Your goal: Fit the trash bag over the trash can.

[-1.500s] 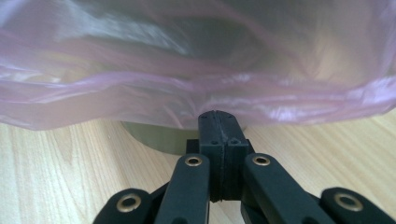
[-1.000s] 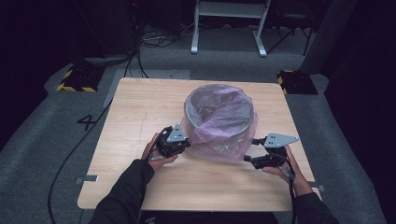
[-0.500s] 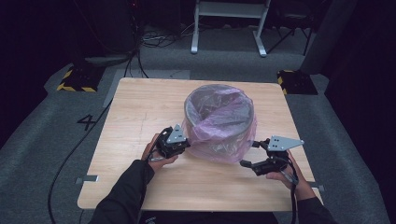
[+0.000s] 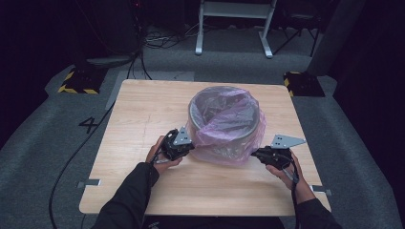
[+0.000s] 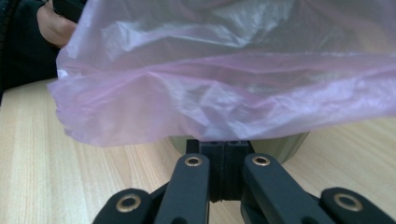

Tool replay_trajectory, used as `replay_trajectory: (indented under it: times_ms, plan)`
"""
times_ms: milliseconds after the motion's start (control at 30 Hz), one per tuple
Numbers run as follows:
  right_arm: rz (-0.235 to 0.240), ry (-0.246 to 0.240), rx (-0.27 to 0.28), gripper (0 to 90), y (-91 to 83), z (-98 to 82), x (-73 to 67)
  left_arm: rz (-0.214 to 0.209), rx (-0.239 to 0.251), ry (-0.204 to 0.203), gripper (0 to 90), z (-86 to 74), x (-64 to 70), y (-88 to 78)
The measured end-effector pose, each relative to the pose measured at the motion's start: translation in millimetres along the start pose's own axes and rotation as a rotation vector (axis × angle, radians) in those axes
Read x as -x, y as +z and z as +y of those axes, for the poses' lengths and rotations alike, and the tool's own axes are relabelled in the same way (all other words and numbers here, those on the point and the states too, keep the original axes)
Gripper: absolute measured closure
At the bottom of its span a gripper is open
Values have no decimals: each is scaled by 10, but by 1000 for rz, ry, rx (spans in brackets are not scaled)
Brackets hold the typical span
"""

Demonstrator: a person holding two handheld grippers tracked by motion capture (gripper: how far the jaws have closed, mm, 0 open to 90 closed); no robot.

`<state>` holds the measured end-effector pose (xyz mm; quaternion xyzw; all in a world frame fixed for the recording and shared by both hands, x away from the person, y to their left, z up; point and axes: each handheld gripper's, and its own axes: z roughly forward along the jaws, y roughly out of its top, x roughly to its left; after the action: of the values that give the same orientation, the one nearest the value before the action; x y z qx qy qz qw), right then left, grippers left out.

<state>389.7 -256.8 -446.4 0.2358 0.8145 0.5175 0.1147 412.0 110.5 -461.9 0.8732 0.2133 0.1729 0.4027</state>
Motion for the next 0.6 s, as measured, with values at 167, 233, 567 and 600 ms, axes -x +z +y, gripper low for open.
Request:
replay_trajectory:
  times_ms: [167,233,567,600]
  plan:
    - [-44,-4,-21,858,-65,-75,72,6,-16,13,885,-15,28,26]
    - [-27,4,-20,680,-112,-97,95,11,-21,17,884,-22,29,31]
    - [-48,49,96,171,-380,56,107,37,-1,11,840,-13,30,-2]
    - [-50,36,99,146,-394,75,87,33,1,12,836,-10,29,-9]
